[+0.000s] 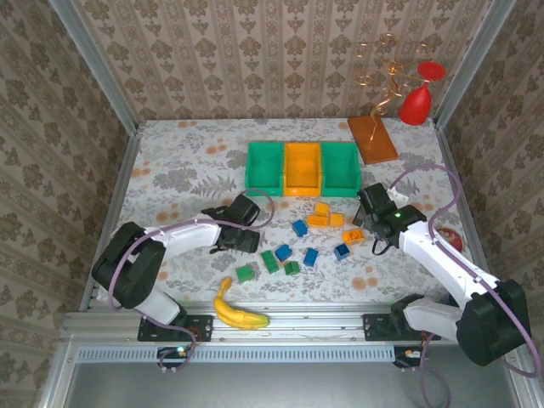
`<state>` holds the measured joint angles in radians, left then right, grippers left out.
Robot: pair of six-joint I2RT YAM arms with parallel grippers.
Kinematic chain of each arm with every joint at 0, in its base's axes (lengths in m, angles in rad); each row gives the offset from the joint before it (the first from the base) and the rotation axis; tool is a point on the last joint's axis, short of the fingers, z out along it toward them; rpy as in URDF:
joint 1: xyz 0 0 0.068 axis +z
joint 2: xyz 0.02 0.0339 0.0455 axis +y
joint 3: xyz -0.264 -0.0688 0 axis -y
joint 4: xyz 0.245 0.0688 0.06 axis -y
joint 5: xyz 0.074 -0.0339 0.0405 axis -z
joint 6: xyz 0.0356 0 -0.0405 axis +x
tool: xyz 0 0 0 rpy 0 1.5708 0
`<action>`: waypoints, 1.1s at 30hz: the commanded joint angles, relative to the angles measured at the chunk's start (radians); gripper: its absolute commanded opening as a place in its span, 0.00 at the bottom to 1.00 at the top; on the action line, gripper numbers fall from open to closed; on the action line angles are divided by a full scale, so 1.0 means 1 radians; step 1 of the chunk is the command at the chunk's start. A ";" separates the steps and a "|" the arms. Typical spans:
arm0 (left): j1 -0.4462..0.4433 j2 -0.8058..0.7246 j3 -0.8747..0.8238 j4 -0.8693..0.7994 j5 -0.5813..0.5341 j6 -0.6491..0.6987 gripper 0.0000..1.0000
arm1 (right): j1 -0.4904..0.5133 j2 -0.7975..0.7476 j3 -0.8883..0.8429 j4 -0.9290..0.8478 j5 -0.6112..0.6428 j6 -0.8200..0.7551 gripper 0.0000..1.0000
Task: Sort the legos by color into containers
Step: Pick up the lego from the center of the table.
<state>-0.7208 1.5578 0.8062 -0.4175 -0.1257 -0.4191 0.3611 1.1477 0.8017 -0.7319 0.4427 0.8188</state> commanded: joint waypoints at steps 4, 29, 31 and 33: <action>0.021 0.035 0.025 0.023 0.014 0.025 0.68 | 0.007 0.004 0.024 0.012 0.042 0.022 1.00; 0.045 0.048 0.030 0.046 0.036 0.010 0.29 | 0.013 0.017 0.040 0.022 0.038 0.013 1.00; 0.045 0.037 0.035 0.041 0.035 0.010 0.25 | 0.015 0.016 0.044 0.023 0.037 0.011 1.00; 0.046 0.021 0.048 0.028 0.030 0.007 0.22 | 0.017 0.018 0.048 0.023 0.036 0.008 1.00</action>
<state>-0.6846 1.5829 0.8204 -0.3878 -0.1005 -0.4107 0.3664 1.1591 0.8101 -0.7071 0.4423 0.8181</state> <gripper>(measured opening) 0.309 0.999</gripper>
